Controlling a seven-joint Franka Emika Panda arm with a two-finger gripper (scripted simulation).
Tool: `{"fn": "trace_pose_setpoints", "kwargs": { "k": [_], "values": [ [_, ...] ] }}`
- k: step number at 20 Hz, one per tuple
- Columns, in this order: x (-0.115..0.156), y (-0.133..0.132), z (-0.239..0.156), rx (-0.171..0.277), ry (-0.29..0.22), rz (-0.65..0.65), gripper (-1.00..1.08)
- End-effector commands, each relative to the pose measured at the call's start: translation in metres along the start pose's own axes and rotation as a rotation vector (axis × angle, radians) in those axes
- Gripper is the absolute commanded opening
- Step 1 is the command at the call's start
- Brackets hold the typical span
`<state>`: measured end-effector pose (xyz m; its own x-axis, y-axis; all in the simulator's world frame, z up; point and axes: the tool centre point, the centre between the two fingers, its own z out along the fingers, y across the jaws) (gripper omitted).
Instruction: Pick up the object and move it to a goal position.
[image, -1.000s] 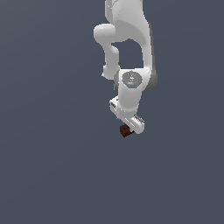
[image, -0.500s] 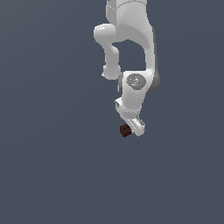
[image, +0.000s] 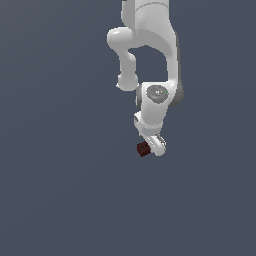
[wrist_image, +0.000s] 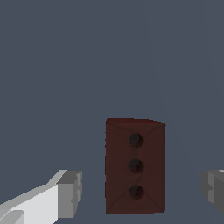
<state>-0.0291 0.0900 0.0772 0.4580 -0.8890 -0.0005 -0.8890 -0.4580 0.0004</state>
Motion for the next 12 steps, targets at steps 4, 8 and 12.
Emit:
{"fn": "trace_pose_setpoints", "kwargs": {
  "k": [4, 8, 12],
  "values": [
    [0.000, 0.000, 0.005, 0.000, 0.000, 0.001, 1.00],
    [0.000, 0.001, 0.021, 0.000, 0.000, 0.002, 1.00],
    [0.000, 0.001, 0.040, 0.000, 0.000, 0.004, 1.00]
  ]
}}
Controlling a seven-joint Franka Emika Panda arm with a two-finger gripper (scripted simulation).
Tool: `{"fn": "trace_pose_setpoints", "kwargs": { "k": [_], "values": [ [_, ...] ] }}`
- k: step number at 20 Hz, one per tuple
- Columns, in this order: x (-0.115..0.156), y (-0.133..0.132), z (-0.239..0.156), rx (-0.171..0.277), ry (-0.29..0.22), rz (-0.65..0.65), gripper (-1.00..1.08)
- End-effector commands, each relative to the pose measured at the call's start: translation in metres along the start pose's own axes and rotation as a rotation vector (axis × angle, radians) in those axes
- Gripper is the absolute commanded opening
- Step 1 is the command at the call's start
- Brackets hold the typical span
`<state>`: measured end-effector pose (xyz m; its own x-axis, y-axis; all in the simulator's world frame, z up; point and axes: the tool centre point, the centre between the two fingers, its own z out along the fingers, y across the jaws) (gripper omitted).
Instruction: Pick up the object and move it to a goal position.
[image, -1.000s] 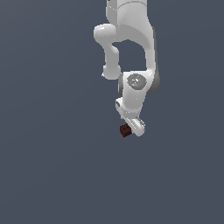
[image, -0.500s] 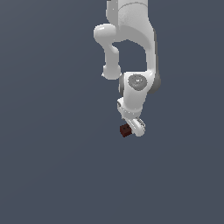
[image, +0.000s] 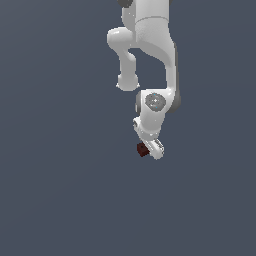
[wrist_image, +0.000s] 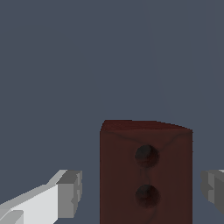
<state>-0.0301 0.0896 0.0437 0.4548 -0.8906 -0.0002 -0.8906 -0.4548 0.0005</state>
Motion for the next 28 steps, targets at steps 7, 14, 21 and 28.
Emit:
{"fn": "trace_pose_setpoints", "kwargs": {
  "k": [7, 14, 21, 28],
  "values": [
    [0.000, -0.001, 0.017, 0.000, 0.000, 0.001, -1.00],
    [0.000, -0.001, 0.017, 0.000, 0.000, 0.001, -1.00],
    [0.007, -0.001, 0.012, 0.001, 0.000, 0.001, -1.00],
    [0.052, 0.001, -0.011, 0.001, 0.000, 0.001, -1.00]
  ]
}}
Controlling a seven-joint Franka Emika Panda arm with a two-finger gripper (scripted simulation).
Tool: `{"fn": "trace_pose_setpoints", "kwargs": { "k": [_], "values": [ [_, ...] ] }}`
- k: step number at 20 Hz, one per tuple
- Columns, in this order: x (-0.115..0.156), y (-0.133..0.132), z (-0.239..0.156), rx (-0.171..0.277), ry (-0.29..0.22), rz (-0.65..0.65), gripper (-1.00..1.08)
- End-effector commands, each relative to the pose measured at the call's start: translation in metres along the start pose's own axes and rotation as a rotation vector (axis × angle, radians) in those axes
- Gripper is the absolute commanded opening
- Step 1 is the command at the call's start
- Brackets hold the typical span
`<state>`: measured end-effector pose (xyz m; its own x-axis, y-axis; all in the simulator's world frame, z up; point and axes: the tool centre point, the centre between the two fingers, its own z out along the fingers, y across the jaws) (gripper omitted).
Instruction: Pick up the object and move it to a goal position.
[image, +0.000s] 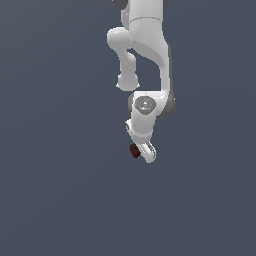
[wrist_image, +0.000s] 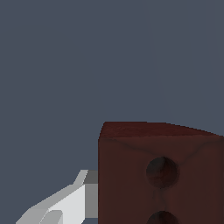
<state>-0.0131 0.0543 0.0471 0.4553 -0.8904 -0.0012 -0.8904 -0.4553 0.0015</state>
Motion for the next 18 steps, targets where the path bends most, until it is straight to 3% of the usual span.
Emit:
{"fn": "trace_pose_setpoints", "kwargs": {
  "k": [1, 18],
  "values": [
    [0.022, 0.001, -0.012, 0.002, 0.001, 0.001, -1.00],
    [0.190, 0.004, -0.098, 0.001, 0.002, 0.001, -1.00]
  ]
}}
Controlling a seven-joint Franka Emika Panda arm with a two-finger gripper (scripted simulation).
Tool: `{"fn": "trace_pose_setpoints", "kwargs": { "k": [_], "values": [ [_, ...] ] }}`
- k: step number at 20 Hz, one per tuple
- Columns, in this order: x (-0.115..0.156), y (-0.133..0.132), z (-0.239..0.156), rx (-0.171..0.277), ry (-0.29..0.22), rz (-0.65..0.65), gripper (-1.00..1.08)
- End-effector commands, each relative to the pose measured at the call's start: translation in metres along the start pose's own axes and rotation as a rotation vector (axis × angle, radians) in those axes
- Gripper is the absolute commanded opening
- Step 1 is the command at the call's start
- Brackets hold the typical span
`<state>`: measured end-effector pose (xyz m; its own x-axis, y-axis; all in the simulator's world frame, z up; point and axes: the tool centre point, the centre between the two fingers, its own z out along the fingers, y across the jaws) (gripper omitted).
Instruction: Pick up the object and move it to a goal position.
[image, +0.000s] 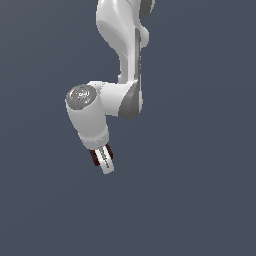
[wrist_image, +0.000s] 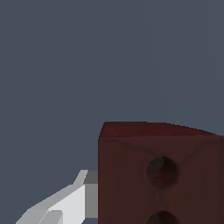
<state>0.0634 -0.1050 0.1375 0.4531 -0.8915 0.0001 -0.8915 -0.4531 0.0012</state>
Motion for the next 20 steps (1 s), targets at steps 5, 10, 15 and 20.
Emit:
{"fn": "trace_pose_setpoints", "kwargs": {
  "k": [5, 10, 15, 20],
  "values": [
    [0.049, -0.001, -0.026, 0.001, 0.001, -0.002, -1.00],
    [0.079, -0.001, -0.041, 0.001, 0.001, -0.002, -1.00],
    [0.104, -0.002, -0.054, 0.001, 0.001, -0.002, -1.00],
    [0.123, -0.003, -0.063, 0.001, 0.000, -0.002, -1.00]
  ]
}}
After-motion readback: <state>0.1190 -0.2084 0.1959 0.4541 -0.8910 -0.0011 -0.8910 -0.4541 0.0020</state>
